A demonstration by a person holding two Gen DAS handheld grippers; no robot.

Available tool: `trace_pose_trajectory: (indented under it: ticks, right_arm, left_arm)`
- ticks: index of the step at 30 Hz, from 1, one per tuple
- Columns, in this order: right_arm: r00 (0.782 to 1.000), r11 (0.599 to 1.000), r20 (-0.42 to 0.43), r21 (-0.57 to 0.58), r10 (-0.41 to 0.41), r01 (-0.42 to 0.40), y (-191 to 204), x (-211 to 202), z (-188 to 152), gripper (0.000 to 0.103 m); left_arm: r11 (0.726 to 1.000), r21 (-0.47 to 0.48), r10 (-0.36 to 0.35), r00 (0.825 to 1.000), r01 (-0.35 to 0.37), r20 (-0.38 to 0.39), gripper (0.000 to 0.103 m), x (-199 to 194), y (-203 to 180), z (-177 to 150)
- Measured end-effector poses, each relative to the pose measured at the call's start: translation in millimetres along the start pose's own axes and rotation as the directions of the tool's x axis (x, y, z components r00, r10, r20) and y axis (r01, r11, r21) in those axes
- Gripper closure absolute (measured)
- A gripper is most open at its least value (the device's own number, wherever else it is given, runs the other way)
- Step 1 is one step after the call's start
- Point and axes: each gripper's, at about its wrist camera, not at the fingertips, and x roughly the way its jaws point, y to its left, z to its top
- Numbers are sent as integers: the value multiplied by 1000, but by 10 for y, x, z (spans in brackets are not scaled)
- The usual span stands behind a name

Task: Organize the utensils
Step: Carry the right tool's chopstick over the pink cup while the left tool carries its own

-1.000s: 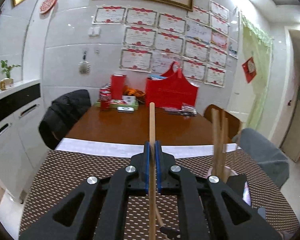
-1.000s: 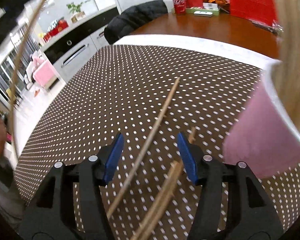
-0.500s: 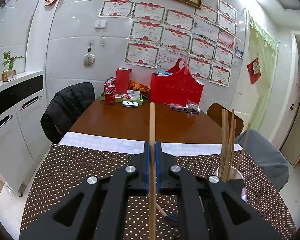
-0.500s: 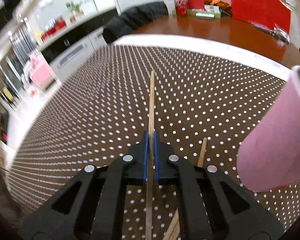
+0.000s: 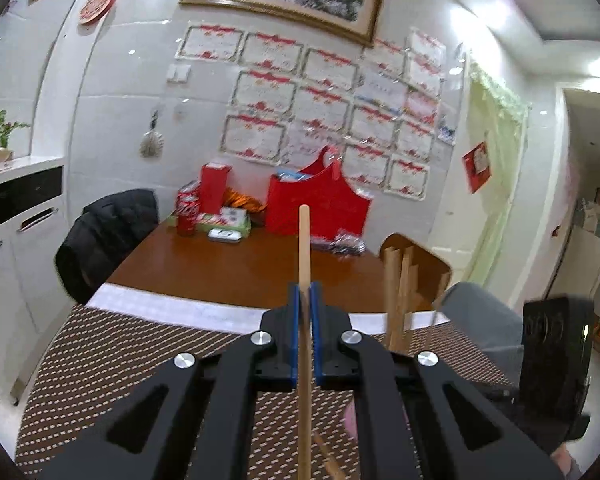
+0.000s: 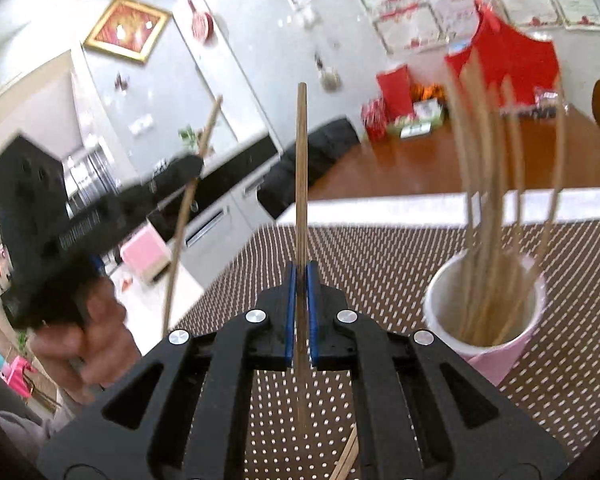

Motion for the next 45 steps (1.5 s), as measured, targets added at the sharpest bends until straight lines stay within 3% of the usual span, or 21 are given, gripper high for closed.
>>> trace_pose_trajectory:
  ticks: [6, 10, 15, 20, 27, 38, 45]
  right_arm:
    - [991, 999, 131, -12, -30, 32, -85, -394, 427, 98]
    - [969, 996, 235, -17, -82, 88, -218, -667, 735, 98]
    - [942, 988, 300, -5, -149, 157, -406, -878, 869, 98]
    - [926, 973, 310, -7, -216, 229, -561, -874, 886, 97]
    - [933, 971, 275, 8, -231, 238, -708, -727, 845, 97]
    - [937, 971, 261, 16, -233, 238, -756, -702, 813, 97]
    - [940, 972, 251, 14, -231, 235, -748, -689, 794, 97]
  left_arm:
    - [998, 29, -60, 996, 58, 71, 98, 196, -340, 45]
    - [996, 23, -87, 990, 85, 110, 98, 459, -555, 140]
    - [991, 43, -129, 978, 123, 162, 98, 695, -854, 160]
    - [986, 43, -165, 971, 160, 174, 98, 935, -1066, 77]
    - [985, 6, -171, 972, 173, 162, 98, 1144, -1045, -73]
    - [986, -19, -160, 966, 167, 201, 98, 1192, -981, 54]
    - [994, -14, -107, 974, 112, 201, 98, 1293, -973, 7]
